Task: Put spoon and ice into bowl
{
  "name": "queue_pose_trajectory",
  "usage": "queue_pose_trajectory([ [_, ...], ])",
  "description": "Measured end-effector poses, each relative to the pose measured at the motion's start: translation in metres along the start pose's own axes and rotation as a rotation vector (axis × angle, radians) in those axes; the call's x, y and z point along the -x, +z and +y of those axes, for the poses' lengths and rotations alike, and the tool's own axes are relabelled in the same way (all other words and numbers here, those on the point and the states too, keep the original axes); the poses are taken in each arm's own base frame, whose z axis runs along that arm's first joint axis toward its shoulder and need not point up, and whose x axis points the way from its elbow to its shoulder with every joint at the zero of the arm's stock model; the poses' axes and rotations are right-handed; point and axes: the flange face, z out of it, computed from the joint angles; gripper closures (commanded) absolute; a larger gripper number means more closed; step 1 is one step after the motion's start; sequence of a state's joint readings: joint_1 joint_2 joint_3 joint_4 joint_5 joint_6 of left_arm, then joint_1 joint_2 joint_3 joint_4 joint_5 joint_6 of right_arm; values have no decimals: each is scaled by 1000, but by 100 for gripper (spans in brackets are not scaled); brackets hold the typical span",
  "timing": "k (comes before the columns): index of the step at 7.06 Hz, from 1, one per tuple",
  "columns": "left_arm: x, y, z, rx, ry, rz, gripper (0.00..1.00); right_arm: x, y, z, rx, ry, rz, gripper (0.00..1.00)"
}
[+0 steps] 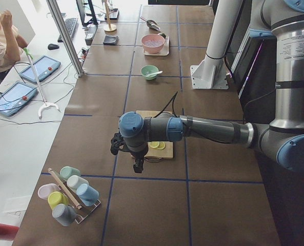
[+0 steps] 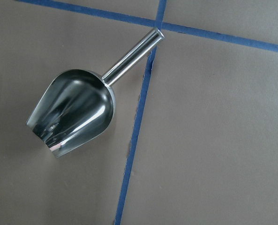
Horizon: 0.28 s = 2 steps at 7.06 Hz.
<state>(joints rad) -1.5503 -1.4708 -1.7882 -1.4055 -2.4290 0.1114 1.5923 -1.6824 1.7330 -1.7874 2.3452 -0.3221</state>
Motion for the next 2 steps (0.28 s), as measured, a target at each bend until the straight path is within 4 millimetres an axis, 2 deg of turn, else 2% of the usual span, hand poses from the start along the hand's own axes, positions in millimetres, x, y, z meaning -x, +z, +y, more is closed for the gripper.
queue_pose_trajectory([
  [2, 7, 7, 4, 13, -11, -3, 0, -2, 1, 1, 1, 6, -7, 0],
])
